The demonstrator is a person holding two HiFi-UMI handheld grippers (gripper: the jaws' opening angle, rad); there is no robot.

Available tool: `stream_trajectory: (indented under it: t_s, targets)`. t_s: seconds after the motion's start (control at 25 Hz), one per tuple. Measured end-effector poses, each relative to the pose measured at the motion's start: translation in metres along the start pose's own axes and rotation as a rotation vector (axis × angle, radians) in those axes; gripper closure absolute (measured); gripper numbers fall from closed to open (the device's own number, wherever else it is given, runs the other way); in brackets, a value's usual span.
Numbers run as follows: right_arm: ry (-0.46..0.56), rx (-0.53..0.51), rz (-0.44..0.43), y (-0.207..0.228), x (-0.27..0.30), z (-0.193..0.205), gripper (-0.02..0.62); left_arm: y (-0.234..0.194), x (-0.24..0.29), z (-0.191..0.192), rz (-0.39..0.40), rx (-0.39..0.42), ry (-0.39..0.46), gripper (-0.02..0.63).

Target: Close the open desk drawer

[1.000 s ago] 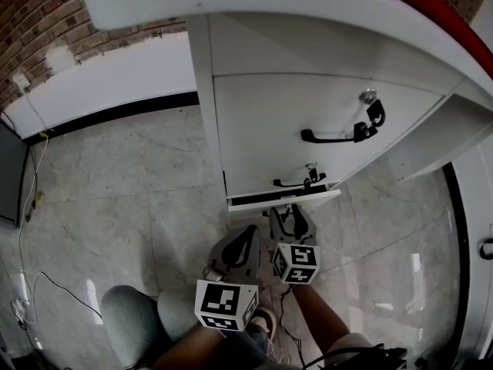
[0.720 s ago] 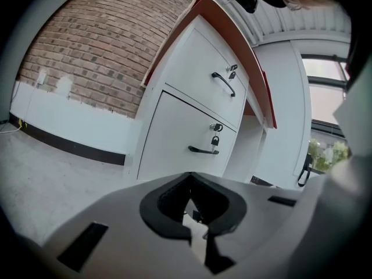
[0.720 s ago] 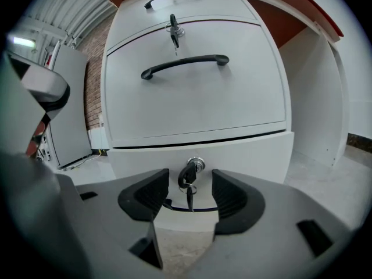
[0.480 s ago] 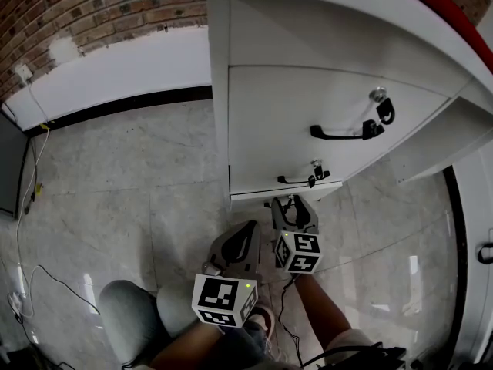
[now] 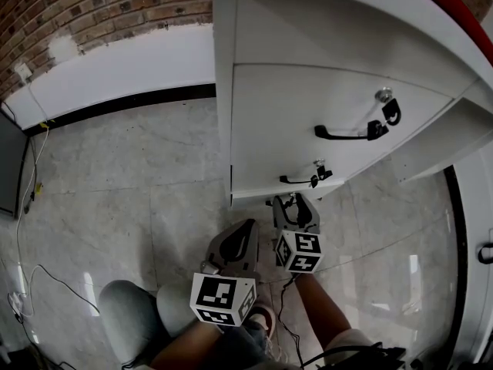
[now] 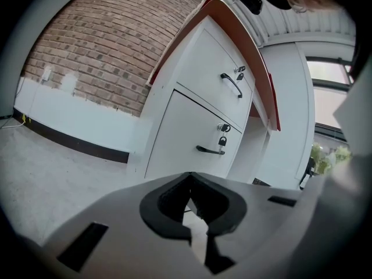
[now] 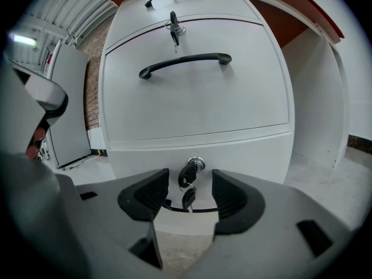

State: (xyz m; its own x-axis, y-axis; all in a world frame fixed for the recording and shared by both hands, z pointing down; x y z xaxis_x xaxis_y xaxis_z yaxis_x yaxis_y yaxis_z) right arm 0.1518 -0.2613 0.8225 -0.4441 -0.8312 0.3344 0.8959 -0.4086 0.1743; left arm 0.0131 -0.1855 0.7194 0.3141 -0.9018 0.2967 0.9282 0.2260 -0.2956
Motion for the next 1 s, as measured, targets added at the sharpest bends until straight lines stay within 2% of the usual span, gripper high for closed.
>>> stream_trajectory:
  t_s: [1.0]
  targets:
    - [0.002,-0.002,0.011,0.001,0.012,-0.003,0.374,0.005,0.004,0.003,0.006,0.028,-0.008,0.597]
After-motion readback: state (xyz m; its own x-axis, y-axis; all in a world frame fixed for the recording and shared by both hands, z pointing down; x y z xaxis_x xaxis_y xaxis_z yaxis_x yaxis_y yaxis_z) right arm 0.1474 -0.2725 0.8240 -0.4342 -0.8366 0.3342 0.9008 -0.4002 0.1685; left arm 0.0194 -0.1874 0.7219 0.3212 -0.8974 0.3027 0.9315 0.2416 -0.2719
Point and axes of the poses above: the fingertips, and each gripper's own axes: x forward along the fingers, y to its right, z out of its underside, the point moved 5 cm from there along -x, backward along the fingers, and after that the axes turned 12 degrees about -z, right-handed, at the moved point
